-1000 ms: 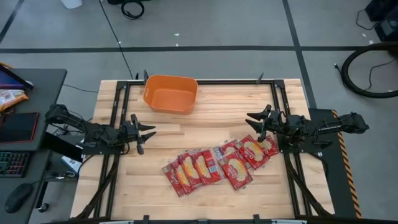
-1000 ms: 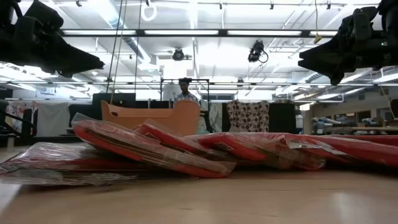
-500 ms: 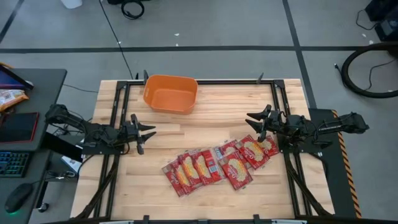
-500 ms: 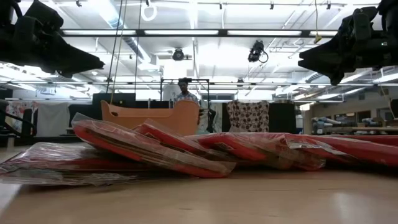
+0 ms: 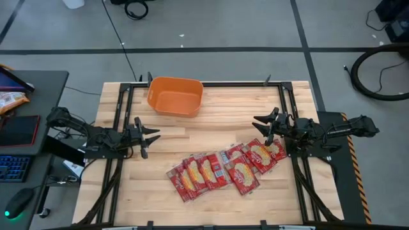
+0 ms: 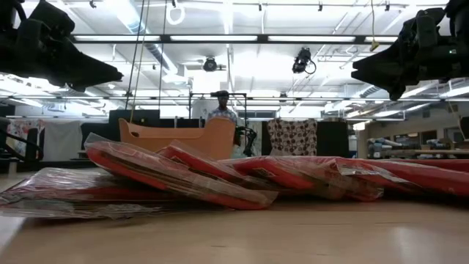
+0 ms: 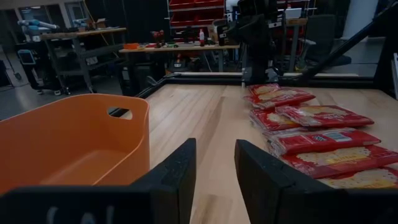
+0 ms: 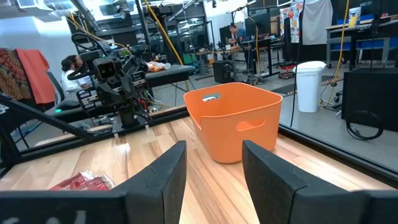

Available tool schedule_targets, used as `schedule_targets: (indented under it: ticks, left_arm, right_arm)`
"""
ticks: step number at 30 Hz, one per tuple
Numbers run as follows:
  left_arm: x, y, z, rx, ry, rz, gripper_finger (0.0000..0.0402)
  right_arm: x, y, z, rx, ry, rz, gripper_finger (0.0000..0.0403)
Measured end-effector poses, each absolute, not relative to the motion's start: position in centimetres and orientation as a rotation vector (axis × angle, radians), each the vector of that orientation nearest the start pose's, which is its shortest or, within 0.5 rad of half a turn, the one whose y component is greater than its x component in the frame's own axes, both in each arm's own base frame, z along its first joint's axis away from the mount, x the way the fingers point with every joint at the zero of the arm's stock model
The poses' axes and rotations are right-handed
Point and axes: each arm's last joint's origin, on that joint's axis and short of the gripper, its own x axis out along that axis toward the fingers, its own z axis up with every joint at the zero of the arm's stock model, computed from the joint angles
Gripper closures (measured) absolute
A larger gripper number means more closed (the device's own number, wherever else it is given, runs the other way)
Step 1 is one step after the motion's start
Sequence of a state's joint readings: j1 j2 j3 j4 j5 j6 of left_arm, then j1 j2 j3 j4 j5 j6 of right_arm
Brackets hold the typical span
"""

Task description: Sort popcorn bags into baskets

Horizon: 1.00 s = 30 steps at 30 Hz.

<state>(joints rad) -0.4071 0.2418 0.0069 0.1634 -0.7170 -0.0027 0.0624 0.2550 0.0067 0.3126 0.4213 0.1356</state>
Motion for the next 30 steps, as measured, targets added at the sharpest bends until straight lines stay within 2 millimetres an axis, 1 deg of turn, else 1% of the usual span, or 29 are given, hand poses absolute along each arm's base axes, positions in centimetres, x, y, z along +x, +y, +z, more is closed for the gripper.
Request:
schedule_targets:
  ticks: [4,6,8,12,18,20,23,26,30]
  left_arm:
    - [10.4,-2.4,16.4,0.141,0.053,0.307,0.0285]
    - [10.4,-2.4,16.6,0.124,0.038,0.308,0.0285]
    - [10.4,-2.4,16.7,0.081,0.025,0.309,0.0285]
    - [10.4,-2.4,16.9,-0.086,-0.024,0.309,0.0285]
    - [10.4,-2.3,18.1,-0.262,-0.155,0.303,0.0285]
    - [10.4,-2.3,18.2,-0.317,-0.169,0.294,0.0285]
    - [10.4,-2.5,18.3,-0.354,-0.179,0.235,0.0285]
    - [10.4,-2.8,18.7,-0.344,-0.199,0.112,0.0285]
    - [10.2,-3.3,19.5,-0.301,-0.268,-0.078,0.0285]
  right_arm:
    - [11.1,-0.5,17.4,0.15,-0.087,-0.354,0.0243]
    - [11.1,-0.5,17.4,0.15,-0.087,-0.354,0.0243]
    - [11.1,-0.5,17.4,0.15,-0.088,-0.354,0.0243]
    - [11.1,-0.5,17.7,0.154,-0.117,-0.353,0.0243]
    - [10.9,-0.5,18.9,0.184,-0.246,-0.34,0.0243]
    - [10.8,-0.5,19.3,0.193,-0.284,-0.317,0.0243]
    - [10.7,-0.5,19.8,0.181,-0.331,-0.347,0.0243]
    - [10.6,-0.7,19.9,0.252,-0.36,-0.375,0.0243]
    - [10.9,-0.9,20.3,0.243,-0.307,-0.366,0.0245]
